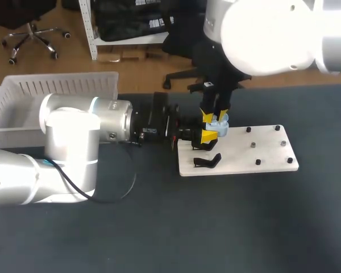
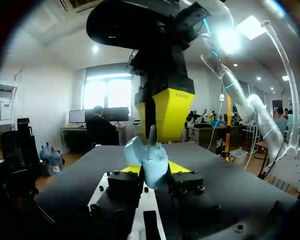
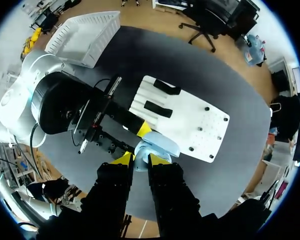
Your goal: Pick up each earbud case from the left stands, insert the matching earbuds, close the lid, and place the case in the box.
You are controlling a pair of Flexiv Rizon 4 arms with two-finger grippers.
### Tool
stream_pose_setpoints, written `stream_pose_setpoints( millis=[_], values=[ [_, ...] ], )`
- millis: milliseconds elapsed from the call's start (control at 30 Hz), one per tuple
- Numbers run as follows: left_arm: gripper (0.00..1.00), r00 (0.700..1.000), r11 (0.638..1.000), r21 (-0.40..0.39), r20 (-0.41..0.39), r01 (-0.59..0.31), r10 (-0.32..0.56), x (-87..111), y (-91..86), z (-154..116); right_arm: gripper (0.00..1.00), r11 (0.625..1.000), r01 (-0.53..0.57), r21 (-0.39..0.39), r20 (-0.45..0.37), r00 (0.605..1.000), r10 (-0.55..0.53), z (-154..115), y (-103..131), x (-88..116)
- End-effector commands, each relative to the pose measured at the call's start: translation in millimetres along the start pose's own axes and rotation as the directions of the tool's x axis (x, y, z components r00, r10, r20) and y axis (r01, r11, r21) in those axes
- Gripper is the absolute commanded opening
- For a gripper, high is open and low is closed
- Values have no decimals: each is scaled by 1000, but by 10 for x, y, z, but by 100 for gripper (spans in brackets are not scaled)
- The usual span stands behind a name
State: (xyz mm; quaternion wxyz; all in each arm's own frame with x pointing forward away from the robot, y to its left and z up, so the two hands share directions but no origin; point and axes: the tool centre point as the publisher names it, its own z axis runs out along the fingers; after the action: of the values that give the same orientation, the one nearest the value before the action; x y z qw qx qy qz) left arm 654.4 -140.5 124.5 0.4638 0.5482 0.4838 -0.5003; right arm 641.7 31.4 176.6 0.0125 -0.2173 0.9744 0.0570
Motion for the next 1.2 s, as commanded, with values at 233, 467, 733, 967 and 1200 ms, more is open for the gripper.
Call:
stream_pose_setpoints(
  millis=[233, 467, 733, 967, 1200],
  values=[
    [0, 1000, 1000, -5, 4, -4, 4, 12, -8, 6, 0, 998, 61, 16, 28, 998, -61, -37, -52, 30],
    [0, 1000, 1000, -5, 4, -4, 4, 12, -8, 6, 0, 990, 132, 40, 15, 991, -133, -45, -24, 40],
    [0, 1000, 1000, -5, 4, -4, 4, 12, -8, 6, 0, 984, 163, 65, 2, 986, -164, -54, -6, 26],
    [0, 1000, 1000, -5, 4, -4, 4, 12, -8, 6, 0, 982, 176, 71, -9, 984, -176, -35, 3, 17],
    [0, 1000, 1000, -5, 4, -4, 4, 12, -8, 6, 0, 980, 186, 71, -12, 983, -185, -27, 8, 13]
  ],
)
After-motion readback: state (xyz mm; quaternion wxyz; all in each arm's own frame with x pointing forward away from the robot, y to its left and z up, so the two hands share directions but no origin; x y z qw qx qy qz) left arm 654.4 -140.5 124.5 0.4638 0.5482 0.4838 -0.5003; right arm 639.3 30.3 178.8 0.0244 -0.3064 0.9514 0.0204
